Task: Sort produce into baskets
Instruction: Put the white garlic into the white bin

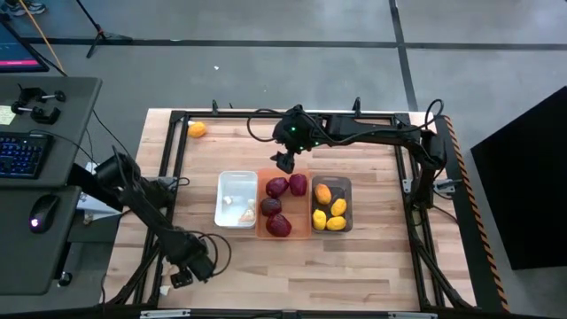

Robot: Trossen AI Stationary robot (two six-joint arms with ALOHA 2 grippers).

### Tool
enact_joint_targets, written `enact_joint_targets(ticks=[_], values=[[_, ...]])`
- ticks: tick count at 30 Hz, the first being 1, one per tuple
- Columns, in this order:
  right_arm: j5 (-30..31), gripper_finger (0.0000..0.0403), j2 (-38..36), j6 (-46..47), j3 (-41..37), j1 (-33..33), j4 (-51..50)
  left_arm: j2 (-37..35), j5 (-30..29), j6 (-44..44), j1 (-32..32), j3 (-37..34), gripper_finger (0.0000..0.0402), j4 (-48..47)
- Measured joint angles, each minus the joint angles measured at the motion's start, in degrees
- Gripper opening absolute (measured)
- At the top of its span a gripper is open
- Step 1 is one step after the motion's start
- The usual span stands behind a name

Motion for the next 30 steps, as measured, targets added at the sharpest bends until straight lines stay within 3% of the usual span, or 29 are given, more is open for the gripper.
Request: enact_joint_targets(ticks=[30], values=[[0.00,0.0291,0.02,0.67,0.00,0.04,-4.71,0.50,0.16,4.26,-5.28,-5.89,0.0390,7.07]])
